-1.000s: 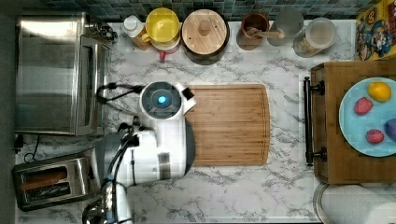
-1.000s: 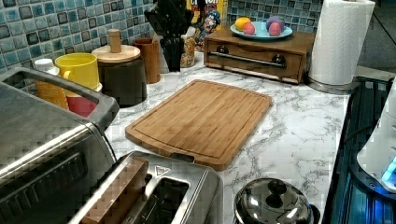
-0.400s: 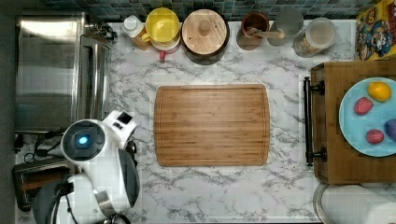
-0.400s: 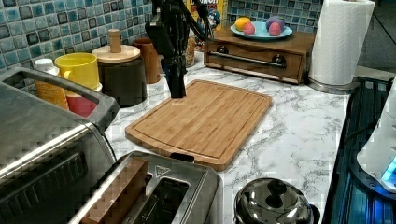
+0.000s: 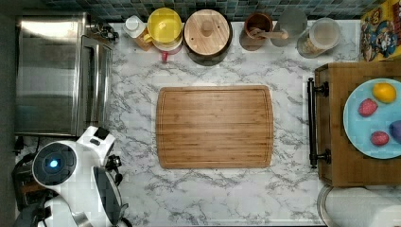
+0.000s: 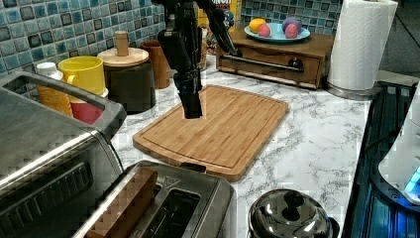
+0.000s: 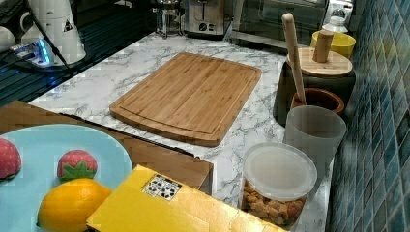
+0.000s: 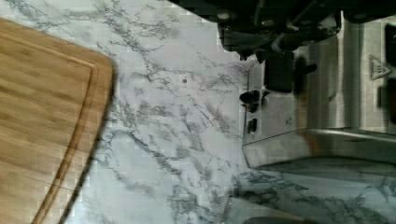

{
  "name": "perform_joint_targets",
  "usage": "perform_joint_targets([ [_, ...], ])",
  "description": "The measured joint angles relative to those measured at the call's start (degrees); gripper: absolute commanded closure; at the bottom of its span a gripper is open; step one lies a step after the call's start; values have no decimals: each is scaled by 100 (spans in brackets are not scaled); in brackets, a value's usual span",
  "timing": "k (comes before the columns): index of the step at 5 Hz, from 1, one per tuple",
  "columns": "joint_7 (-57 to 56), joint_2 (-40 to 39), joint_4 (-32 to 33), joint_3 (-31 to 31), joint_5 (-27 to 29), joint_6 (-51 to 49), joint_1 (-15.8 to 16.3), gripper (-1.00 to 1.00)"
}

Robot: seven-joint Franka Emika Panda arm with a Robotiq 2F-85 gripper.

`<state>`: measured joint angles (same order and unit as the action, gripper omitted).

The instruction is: Turn on the toaster.

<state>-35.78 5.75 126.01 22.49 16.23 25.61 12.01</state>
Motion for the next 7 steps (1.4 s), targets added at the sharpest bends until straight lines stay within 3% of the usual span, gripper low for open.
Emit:
perform_joint_targets([
  [2,0,7,56,80,43,368,26,100],
  [3,0,-4,67,-63,50,474,196,100],
  [4,0,-62,67,-35,442,438,236,100],
  [7,50,-653,190,15,249,650,308,100],
])
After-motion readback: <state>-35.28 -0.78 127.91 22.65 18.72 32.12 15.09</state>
